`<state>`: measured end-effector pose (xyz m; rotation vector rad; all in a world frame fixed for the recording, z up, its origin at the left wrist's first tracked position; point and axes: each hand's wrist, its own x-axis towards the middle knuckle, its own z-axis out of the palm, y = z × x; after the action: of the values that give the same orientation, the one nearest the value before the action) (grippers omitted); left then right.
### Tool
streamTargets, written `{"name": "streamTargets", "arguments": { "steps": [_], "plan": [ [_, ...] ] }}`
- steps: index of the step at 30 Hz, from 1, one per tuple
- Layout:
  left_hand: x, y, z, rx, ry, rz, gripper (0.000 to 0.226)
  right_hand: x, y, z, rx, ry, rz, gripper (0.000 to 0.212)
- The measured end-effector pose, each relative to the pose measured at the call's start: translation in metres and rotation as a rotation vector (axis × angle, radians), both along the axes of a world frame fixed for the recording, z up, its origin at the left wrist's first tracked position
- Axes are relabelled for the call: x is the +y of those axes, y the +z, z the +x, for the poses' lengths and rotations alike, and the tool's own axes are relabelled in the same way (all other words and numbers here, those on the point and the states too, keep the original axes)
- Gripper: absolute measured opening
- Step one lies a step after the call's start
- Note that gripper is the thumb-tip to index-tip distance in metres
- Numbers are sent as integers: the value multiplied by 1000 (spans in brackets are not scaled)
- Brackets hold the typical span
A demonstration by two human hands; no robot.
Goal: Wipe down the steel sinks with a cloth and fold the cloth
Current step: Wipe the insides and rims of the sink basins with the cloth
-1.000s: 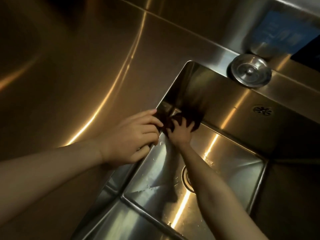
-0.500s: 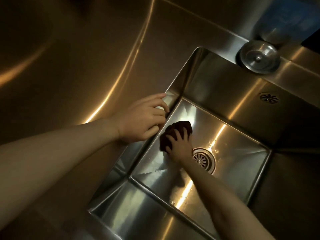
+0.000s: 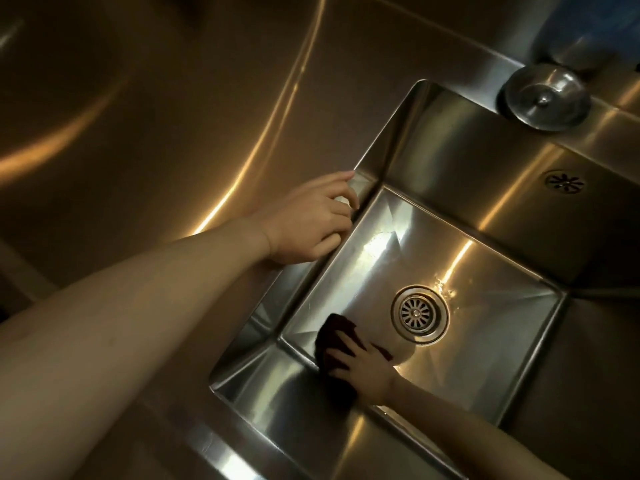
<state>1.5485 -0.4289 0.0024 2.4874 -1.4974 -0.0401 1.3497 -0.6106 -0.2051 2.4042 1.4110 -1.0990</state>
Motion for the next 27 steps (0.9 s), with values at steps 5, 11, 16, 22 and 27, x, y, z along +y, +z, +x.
{"name": "streamTargets", "arguments": {
  "steps": [5, 11, 16, 22, 27],
  "plan": [
    [-1, 0, -2, -28, -13, 6, 33, 76, 16, 35, -46, -111, 161, 51],
    [-2, -1, -1, -50, -14, 15, 32, 8, 14, -18, -62, -154, -27, 59],
    [-2, -2, 0, -48, -13, -21, 33, -40, 19, -55, -86, -227, 4, 60],
    [0, -9, 0, -45, -4, -56, 34, 55, 18, 9, -29, -172, 28, 29],
    [-1, -8, 2, -12, -8, -51, 36, 70, 20, 21, -67, -87, -30, 43]
  ]
}}
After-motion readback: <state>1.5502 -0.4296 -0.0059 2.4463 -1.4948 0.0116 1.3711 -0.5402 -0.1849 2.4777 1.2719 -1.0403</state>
